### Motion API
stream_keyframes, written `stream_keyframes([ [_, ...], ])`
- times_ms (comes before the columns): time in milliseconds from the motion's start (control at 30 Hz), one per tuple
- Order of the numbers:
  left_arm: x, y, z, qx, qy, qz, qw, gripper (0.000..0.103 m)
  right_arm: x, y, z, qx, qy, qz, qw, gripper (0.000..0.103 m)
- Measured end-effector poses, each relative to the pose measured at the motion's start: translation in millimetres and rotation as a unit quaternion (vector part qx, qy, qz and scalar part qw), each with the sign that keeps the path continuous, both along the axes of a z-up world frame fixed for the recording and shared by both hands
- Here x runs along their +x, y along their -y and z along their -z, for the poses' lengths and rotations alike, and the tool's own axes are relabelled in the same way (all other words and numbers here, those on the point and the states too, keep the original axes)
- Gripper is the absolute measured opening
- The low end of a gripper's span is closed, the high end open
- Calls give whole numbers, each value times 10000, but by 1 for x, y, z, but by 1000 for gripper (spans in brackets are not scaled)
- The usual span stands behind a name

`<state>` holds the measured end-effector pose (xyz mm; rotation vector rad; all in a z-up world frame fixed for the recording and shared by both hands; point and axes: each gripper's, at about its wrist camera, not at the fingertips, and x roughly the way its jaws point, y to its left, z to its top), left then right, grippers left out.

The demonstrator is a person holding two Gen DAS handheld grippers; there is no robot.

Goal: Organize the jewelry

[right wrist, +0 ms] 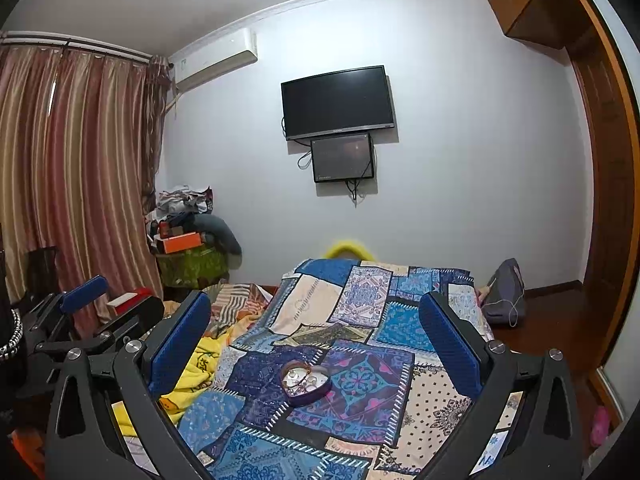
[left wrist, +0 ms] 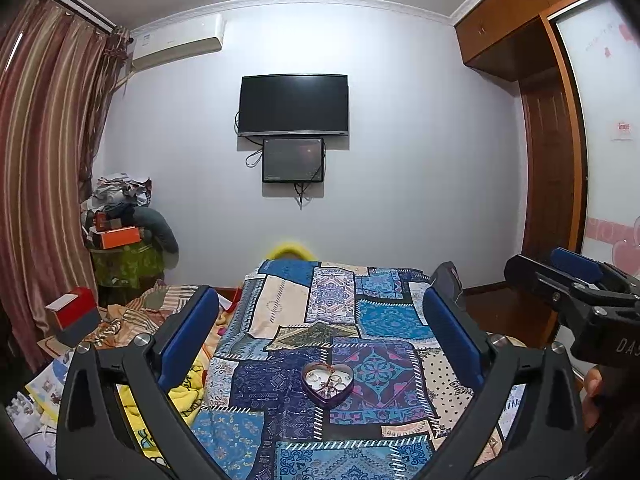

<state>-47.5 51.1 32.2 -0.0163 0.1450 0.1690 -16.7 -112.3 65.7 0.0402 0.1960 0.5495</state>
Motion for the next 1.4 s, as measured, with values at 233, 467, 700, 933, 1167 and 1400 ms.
stream_keyframes([
  [233, 2, -1, 1, -28, 4, -7, 10000, 102, 1, -2, -2, -30, -19, -16, 10000, 103],
  [467, 2, -5, 2, -93, 25, -67, 9999, 102, -1, -3, -4, -67, -5, -36, 10000, 103],
  [700, 1, -8, 2, -167, 27, -58, 9998, 102, 1, -6, -3, -105, -22, -47, 9999, 103],
  [933, 2, -10, 3, -219, 22, -54, 9997, 102, 1, -8, -5, -135, -18, -67, 9999, 103],
  [1167, 3, -13, 3, -290, -8, 64, 9996, 102, 2, -9, -5, -141, -31, -65, 9999, 103],
  [1400, 4, -12, 3, -333, -47, 90, 9994, 102, 3, -9, -4, -147, -31, -50, 9999, 103],
])
